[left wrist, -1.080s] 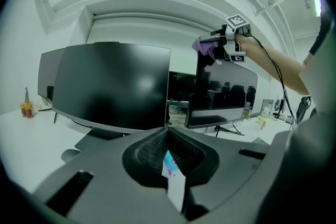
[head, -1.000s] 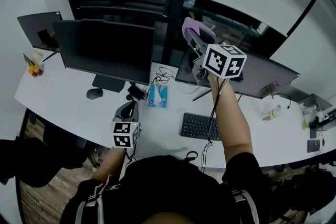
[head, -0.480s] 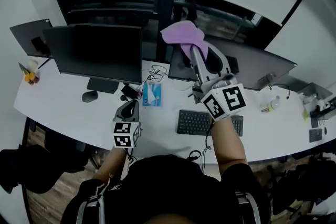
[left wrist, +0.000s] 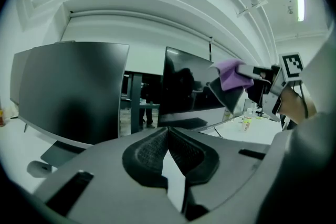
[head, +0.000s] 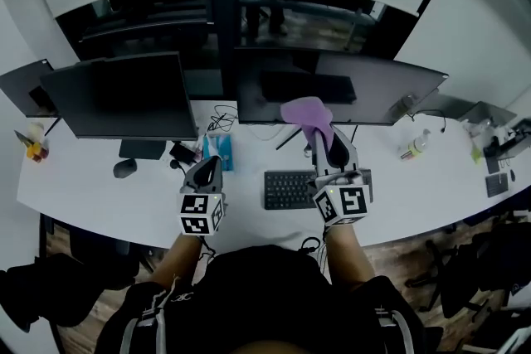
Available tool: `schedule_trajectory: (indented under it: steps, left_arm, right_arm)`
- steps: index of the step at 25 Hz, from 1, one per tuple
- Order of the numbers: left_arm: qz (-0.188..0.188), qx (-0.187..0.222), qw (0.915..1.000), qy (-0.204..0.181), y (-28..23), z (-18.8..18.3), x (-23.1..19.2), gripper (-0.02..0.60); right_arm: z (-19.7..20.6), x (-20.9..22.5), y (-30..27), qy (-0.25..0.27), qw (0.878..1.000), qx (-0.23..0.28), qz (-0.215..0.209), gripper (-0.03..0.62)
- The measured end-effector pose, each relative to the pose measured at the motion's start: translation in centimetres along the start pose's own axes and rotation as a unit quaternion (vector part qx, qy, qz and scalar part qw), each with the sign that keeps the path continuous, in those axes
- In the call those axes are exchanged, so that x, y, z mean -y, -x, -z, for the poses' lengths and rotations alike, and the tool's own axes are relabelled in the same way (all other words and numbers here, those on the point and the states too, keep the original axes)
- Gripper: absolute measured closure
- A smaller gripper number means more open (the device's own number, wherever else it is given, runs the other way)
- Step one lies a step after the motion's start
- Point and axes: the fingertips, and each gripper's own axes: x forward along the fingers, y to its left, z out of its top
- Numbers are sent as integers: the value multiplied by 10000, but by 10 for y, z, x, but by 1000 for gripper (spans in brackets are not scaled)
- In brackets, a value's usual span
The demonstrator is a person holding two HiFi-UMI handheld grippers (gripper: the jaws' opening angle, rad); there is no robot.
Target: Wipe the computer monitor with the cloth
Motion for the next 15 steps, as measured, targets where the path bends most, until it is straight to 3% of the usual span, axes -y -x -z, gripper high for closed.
schedule_trajectory:
  steps: [5, 15]
  left_arm:
    - [172, 19, 9998, -83, -10, -7, 22, 568]
    - [230, -24, 9996, -133, -14, -6, 45, 568]
  right_arm:
    - [39, 22, 27, -263, 9992, -286, 51, 511]
    - [48, 38, 43, -507, 9981, -355, 67, 511]
